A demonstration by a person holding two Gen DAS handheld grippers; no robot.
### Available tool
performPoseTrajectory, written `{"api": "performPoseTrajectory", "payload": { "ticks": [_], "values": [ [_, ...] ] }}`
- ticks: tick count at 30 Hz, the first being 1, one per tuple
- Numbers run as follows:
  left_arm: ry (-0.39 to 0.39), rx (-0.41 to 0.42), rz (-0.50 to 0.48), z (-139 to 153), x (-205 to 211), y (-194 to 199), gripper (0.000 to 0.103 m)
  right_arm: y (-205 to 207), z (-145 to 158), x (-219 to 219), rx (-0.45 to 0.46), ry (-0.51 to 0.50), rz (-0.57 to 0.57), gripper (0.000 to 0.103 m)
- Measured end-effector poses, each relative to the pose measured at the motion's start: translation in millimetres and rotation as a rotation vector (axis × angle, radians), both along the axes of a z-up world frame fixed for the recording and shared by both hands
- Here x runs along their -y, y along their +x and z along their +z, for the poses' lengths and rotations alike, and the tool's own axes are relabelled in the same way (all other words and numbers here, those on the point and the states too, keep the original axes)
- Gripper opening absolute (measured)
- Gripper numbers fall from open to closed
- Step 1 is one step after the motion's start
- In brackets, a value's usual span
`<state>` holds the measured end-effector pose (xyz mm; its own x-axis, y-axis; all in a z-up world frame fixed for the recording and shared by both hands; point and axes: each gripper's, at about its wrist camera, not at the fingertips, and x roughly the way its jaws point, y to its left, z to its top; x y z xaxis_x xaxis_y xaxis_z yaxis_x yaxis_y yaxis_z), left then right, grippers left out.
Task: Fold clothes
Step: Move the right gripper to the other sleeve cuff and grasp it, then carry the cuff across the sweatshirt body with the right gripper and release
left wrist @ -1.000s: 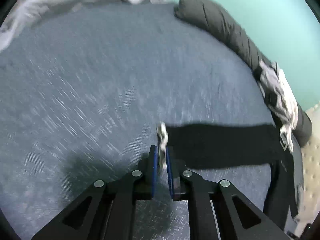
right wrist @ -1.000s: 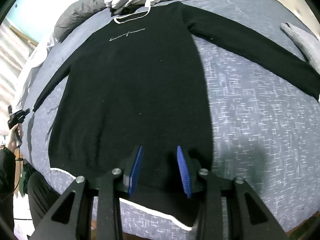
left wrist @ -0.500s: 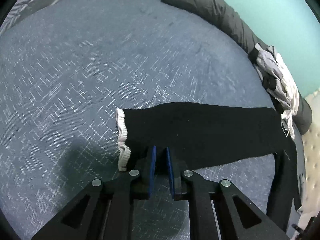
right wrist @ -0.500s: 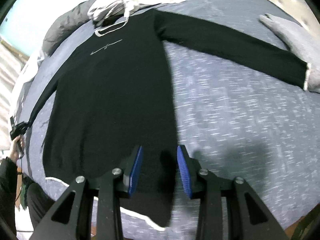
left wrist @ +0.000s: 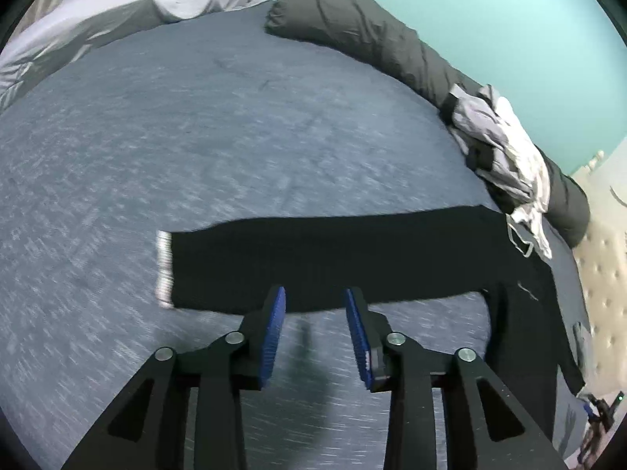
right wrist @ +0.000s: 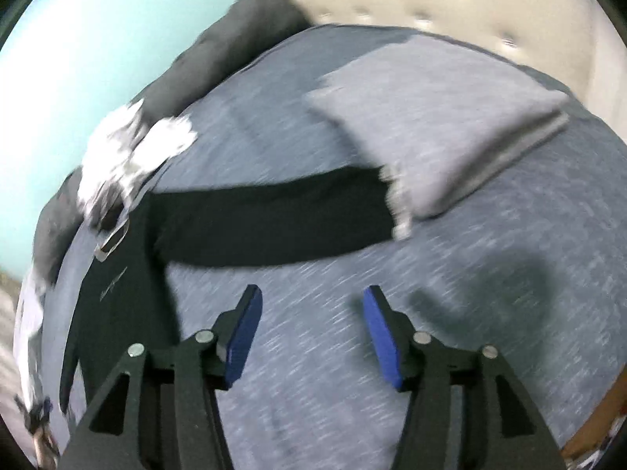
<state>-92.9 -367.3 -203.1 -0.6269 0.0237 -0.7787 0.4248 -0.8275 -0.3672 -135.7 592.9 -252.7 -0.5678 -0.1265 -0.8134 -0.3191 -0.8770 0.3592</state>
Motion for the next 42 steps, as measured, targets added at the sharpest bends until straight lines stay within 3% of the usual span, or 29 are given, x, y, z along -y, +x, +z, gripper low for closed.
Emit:
{"api": "performPoseTrajectory", "payload": {
  "ticks": [6,17,23,24,26,27,28,31,36,42],
  "values": [
    [0.027,-0.024,-0.061,2,-54,-19,0.040,-8,-7,-62,-0.021,-0.041,-0.154,0.060],
    [0.013,-0.055,-0.171,-13,-148,-45,0.041,-28,-39,-80,-0.043,-0.105,-0.186,0.063],
    [0.033,-0.072,-0.167,-29,-176,-47,0.041,-40,-47,-78,-0.076,-0.068,-0.185,0.063],
    [0.036,-0.075,-0.164,-32,-180,-47,0.041,-40,-47,-77,-0.077,-0.053,-0.183,0.061],
    [0.047,-0.086,-0.151,-38,-186,-45,0.041,-42,-47,-73,-0.069,-0.015,-0.184,0.049],
    [0.055,-0.093,-0.141,-41,-188,-44,0.041,-41,-46,-72,-0.067,-0.002,-0.179,0.028],
    [0.063,-0.099,-0.134,-43,-190,-43,0.041,-40,-44,-70,-0.065,0.012,-0.175,0.016],
    [0.075,-0.110,-0.119,-55,-196,-38,0.041,-45,-27,-69,-0.089,0.049,-0.155,0.008],
    [0.078,-0.097,-0.111,-75,-199,-31,0.041,-58,11,-70,-0.151,0.109,-0.117,0.007],
    [0.060,-0.099,-0.100,-77,-195,-25,0.041,-74,57,-72,-0.223,0.182,-0.074,0.007]
  ]
}}
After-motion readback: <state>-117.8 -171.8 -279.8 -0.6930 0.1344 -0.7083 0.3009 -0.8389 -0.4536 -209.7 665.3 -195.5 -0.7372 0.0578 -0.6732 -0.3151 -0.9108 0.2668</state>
